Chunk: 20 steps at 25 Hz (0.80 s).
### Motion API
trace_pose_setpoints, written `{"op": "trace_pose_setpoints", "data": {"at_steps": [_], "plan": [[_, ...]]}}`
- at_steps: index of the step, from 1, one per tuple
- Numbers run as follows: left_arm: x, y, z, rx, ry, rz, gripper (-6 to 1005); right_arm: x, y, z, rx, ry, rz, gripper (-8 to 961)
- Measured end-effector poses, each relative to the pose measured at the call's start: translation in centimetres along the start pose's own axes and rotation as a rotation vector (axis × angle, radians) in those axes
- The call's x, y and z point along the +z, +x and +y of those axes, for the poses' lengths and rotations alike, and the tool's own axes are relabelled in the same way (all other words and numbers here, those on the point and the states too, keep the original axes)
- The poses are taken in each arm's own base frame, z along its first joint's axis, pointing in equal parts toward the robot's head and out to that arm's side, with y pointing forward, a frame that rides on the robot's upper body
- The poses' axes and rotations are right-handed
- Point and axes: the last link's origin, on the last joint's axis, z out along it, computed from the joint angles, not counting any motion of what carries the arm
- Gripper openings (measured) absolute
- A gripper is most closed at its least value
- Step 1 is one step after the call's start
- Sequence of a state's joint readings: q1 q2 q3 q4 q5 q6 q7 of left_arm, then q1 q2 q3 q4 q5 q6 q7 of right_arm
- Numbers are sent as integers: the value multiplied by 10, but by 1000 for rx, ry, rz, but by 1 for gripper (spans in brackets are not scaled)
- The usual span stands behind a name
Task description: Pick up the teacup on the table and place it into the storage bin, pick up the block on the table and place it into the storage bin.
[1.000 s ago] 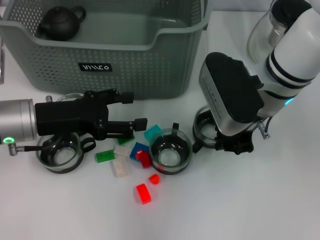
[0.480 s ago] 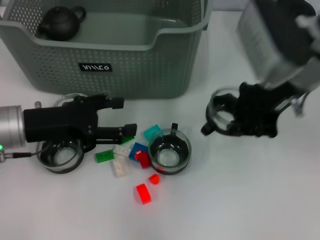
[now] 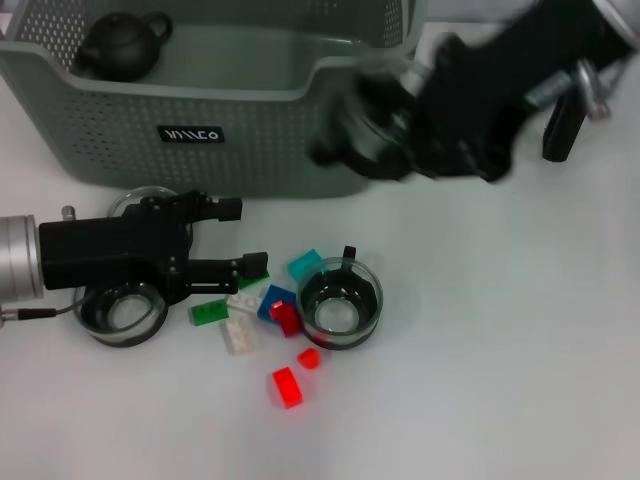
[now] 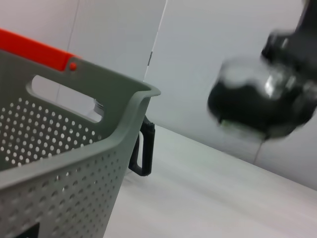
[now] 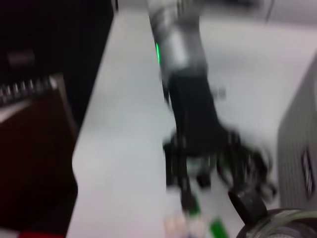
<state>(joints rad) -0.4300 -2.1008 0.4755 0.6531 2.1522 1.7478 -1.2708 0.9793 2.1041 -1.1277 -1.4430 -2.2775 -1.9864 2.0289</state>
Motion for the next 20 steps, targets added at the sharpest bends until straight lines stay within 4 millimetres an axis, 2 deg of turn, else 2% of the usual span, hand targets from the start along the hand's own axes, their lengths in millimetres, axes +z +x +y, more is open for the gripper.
{"op": "trace_pose_setpoints", "data": {"at_steps": [5, 10, 14, 18, 20], "plan": [[1, 2, -1, 17, -2, 0, 873, -13, -36, -1, -23, 31, -133, 59], [0, 4, -2, 26, 4, 7, 872, -10, -56, -31, 20, 192, -256, 60], [0, 5, -5, 29, 18, 13, 873, 8, -62, -66, 94, 310, -320, 60], [1, 8, -6, 37, 20, 19, 873, 42, -57, -107, 190, 380, -298, 60], [2, 9, -7, 44, 20, 20, 873, 57, -51, -121, 221, 415, -275, 59]]}}
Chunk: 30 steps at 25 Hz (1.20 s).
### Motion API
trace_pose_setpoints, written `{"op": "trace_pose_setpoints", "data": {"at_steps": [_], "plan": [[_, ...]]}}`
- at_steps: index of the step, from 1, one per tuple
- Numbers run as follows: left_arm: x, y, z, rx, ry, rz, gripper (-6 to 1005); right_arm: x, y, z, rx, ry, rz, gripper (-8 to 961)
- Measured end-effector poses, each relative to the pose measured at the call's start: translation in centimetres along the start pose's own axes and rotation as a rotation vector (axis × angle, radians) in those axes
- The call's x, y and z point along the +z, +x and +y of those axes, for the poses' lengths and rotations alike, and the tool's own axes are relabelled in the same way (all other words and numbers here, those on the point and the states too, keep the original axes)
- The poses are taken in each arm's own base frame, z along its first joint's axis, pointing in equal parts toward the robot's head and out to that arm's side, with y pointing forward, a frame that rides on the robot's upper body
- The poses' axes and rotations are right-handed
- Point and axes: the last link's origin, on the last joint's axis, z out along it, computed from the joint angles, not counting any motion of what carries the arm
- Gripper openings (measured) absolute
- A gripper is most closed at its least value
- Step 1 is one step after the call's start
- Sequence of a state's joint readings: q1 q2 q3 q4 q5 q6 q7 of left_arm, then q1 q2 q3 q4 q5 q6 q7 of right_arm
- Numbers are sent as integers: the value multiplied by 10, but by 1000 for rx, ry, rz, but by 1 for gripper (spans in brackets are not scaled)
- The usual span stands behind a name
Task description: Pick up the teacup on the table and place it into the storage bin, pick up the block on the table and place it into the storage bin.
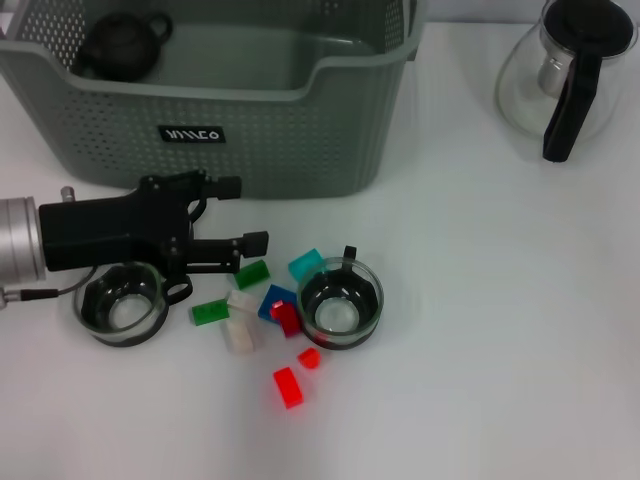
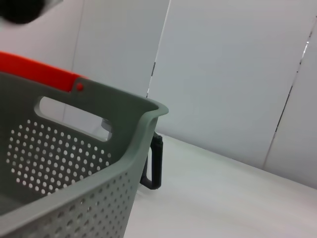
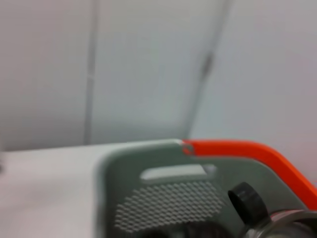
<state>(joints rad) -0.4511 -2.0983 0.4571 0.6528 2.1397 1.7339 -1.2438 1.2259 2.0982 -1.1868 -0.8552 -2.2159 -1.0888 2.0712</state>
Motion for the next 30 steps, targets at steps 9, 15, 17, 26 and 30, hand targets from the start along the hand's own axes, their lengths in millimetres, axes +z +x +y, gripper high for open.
{"op": "trace_pose_setpoints", "data": {"at_steps": [9, 15, 17, 26, 30], "plan": [[-1, 0, -1, 14, 6, 3, 872, 46, 30, -12, 2, 169, 66, 58], [-1, 0, -1, 22, 6, 3, 873, 58, 55, -6, 5, 195, 107, 58], [-1, 0, -1, 22, 5, 3, 872, 59, 60, -5, 9, 193, 121, 58], [-2, -2, 0, 21, 8, 3, 872, 59, 74, -3, 31, 189, 147, 57], [-2, -2, 0, 20, 8, 3, 873, 59, 79, -2, 40, 185, 158, 57]]}}
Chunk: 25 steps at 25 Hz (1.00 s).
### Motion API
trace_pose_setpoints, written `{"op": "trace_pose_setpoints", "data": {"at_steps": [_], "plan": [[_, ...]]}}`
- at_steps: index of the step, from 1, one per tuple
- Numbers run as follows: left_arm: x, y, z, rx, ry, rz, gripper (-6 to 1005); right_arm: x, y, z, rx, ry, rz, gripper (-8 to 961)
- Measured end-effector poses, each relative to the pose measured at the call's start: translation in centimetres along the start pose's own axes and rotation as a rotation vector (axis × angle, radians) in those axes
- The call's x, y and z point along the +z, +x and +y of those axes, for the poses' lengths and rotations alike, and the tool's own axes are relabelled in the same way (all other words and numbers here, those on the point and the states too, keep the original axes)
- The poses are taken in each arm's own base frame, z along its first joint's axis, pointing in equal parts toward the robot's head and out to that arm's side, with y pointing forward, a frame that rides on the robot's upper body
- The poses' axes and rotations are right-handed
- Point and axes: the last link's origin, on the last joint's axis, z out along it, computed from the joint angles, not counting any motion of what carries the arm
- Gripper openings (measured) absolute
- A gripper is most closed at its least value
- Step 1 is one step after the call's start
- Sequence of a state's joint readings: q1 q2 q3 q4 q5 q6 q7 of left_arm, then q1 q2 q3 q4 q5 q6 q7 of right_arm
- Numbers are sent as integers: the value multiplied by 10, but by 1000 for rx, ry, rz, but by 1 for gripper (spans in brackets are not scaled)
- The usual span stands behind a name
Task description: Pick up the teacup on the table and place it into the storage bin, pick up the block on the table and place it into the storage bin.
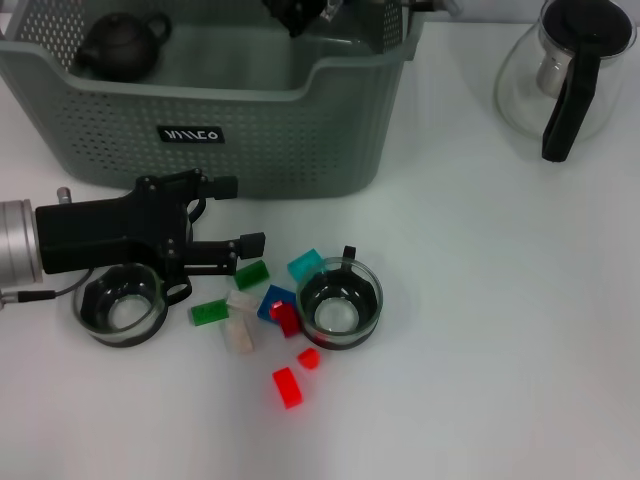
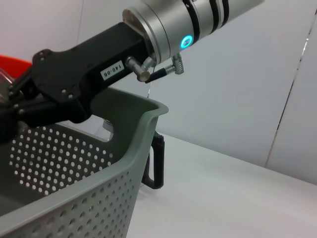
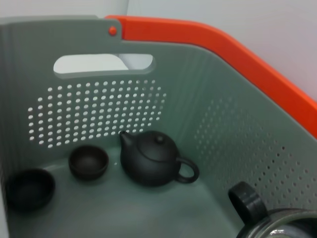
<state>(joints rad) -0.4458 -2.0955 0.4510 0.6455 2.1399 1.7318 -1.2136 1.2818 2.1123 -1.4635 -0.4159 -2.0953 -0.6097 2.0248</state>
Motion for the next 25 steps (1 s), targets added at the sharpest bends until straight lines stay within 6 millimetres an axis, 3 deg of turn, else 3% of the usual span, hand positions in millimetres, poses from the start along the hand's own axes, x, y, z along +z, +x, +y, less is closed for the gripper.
{"op": "trace_pose_setpoints", "data": {"at_steps": [13, 25], "plan": [[1, -1, 1, -4, -3, 2, 872, 1, 9, 4, 4, -21, 23, 58], [-1, -4, 3, -13, 2, 1, 872, -2, 3, 6, 8, -38, 10, 154]]}}
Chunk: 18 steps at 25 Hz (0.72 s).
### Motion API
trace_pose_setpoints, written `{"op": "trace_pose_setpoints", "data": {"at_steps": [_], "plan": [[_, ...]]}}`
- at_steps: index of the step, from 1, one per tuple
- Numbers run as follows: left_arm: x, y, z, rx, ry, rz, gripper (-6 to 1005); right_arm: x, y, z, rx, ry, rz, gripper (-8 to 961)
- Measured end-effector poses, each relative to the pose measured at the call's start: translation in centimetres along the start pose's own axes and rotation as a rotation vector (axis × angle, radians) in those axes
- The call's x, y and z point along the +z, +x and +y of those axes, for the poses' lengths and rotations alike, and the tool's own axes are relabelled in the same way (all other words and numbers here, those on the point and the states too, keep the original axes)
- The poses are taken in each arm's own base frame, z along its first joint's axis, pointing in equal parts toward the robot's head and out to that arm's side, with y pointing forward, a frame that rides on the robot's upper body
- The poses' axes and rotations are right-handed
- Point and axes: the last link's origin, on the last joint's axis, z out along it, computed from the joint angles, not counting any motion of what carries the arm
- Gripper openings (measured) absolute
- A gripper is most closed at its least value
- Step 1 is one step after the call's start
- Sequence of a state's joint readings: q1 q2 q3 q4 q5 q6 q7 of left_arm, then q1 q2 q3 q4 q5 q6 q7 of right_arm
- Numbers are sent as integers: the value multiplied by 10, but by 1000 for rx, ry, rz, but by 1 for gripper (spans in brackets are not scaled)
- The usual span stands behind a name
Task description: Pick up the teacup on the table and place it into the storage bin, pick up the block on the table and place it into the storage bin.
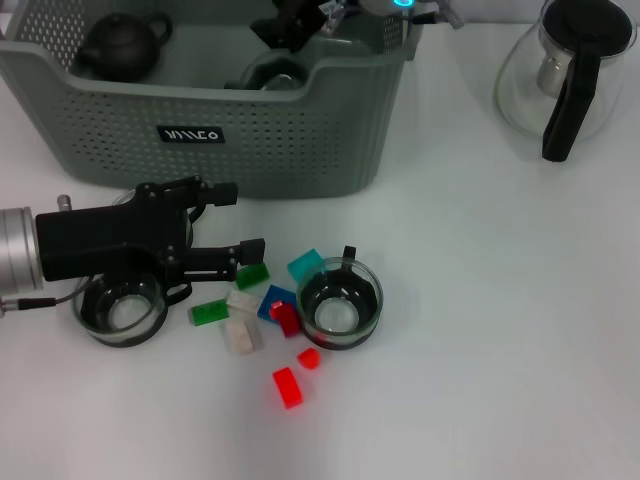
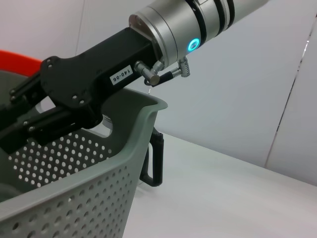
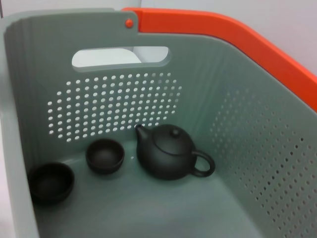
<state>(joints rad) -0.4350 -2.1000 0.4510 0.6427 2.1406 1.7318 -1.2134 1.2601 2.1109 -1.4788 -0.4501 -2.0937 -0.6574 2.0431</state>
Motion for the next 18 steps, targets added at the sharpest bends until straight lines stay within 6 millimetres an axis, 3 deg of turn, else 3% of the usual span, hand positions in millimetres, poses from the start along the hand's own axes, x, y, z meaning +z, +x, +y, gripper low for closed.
{"op": "trace_pose_setpoints", "data": {"at_steps": [5, 7, 13, 18], "plan": [[0, -1, 1, -2, 0, 1, 873, -7, -9, -1, -9, -3, -47, 321], [0, -1, 1, -3, 0, 0, 873, -15, -15, -2, -11, -4, -91, 565], [-2, -1, 1, 0, 2, -6, 872, -67, -36, 9, -31, -87, -303, 613], [-3, -1, 0, 2, 3, -9, 872, -117, -21, 34, -143, -221, -369, 611]]}}
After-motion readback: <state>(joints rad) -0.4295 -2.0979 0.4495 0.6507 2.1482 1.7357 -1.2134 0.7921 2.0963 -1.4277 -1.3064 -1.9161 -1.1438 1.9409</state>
